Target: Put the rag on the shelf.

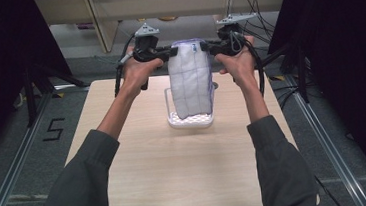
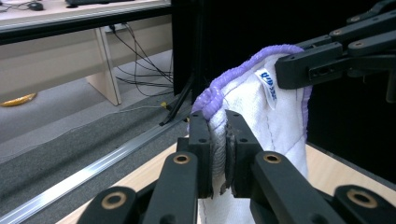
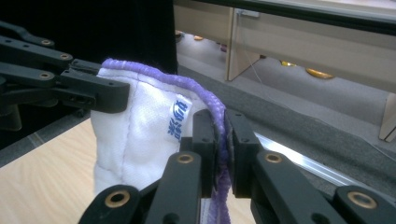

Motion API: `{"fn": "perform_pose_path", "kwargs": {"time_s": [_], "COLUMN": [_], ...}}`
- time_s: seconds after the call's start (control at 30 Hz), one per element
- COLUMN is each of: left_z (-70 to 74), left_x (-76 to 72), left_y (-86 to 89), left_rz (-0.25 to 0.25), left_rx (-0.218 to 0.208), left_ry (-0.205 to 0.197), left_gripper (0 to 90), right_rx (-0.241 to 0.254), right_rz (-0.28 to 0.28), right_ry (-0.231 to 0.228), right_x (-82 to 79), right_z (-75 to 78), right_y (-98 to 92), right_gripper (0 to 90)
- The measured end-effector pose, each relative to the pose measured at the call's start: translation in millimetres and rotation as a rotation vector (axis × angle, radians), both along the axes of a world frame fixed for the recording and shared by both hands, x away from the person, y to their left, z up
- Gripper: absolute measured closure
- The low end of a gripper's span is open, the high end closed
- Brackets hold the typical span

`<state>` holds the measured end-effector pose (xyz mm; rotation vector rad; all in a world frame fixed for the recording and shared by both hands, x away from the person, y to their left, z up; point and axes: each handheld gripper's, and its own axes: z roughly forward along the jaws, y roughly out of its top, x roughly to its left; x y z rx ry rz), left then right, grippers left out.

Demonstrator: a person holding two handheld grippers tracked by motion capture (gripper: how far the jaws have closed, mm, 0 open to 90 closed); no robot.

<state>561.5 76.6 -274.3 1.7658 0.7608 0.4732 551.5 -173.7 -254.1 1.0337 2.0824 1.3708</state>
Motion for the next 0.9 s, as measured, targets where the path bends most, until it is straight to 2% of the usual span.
{"fn": "perform_pose_path", "kwargs": {"time_s": [0.03, 0.07, 0.13, 0.17, 0.2, 0.3, 0.33, 0.43, 0.53, 0.63, 0.7, 0.77, 0.83, 0.9], "left_z": [-3.2, -6.6, -10.5, -14.9, -24.6, -38.1, -42.6, -54.3, -62.5, -69.3, -72.5, -76.2, -79.9, -83.0], "left_x": [4.4, 8.8, 13.3, 17.7, 25.6, 31.3, 32.6, 37.3, 39.9, 41.1, 39.8, 39.3, 38.2, 37.0], "left_y": [-0.3, -0.1, 0.6, 1.1, 1.3, 0.1, -0.4, -0.1, 0.6, -0.8, -0.9, 1.0, 1.7, 1.6], "left_rz": [0.001, 0.000, -0.001, 0.001, 0.008, 0.011, 0.010, 0.011, 0.012, 0.004, -0.012, -0.031, -0.028, -0.032], "left_rx": [0.003, 0.003, -0.003, -0.009, -0.013, -0.016, -0.005, 0.004, 0.007, 0.029, 0.041, 0.040, 0.072, 0.075], "left_ry": [-0.001, -0.003, 0.001, 0.009, 0.020, 0.017, 0.014, 0.036, 0.054, 0.087, 0.105, 0.120, 0.130, 0.145], "left_gripper": [82.6, 82.5, 82.4, 82.3, 82.3, 82.0, 82.0, 81.8, 81.8, 81.5, 81.2, 81.0, 80.5, 80.1], "right_rx": [-0.001, 0.006, 0.004, 0.016, 0.005, 0.004, -0.013, -0.025, -0.034, -0.051, -0.061, -0.061, -0.064, -0.062], "right_rz": [-0.005, -0.013, -0.021, -0.042, -0.048, -0.064, -0.065, -0.083, -0.085, -0.083, -0.091, -0.084, -0.076, -0.069], "right_ry": [-0.006, 0.014, 0.024, 0.048, 0.055, 0.090, 0.090, 0.126, 0.155, 0.184, 0.226, 0.241, 0.265, 0.268], "right_x": [5.7, 10.0, 14.2, 21.2, 25.1, 33.5, 36.4, 40.9, 45.6, 51.3, 51.6, 51.9, 52.4, 53.2], "right_z": [-3.8, -7.6, -11.5, -19.1, -22.4, -31.9, -35.3, -44.9, -54.4, -63.1, -66.7, -70.1, -74.2, -79.8], "right_y": [0.3, 0.9, 1.3, 4.1, 4.9, 7.5, 7.5, 9.2, 11.4, 10.6, 12.0, 11.4, 10.6, 11.6], "right_gripper": [83.8, 83.8, 83.8, 83.8, 83.7, 83.6, 83.4, 83.2, 83.2, 83.0, 82.7, 82.7, 82.5, 82.0]}}
